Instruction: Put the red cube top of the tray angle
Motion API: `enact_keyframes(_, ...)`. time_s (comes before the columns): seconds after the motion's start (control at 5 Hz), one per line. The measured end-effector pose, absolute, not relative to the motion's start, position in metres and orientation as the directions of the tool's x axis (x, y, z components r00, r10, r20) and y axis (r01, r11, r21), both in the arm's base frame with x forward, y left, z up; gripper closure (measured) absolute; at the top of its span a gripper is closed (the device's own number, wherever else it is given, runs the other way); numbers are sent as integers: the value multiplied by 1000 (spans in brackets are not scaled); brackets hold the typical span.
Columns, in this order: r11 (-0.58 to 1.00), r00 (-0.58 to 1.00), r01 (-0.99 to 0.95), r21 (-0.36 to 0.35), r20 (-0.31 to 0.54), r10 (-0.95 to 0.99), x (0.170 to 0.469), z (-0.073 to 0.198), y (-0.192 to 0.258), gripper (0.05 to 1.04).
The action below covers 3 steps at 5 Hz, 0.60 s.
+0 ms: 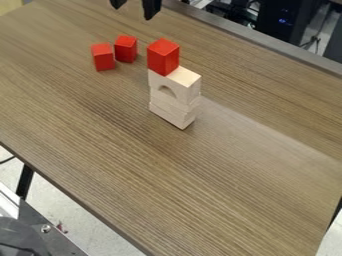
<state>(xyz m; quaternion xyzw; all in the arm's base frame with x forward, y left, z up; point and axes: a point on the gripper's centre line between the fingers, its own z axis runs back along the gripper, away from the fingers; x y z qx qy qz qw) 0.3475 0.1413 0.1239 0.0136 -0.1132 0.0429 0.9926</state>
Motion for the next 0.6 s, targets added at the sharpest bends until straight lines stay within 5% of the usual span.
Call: enact_keyframes(0.6,978,942,-189,88,299,155,357,88,158,84)
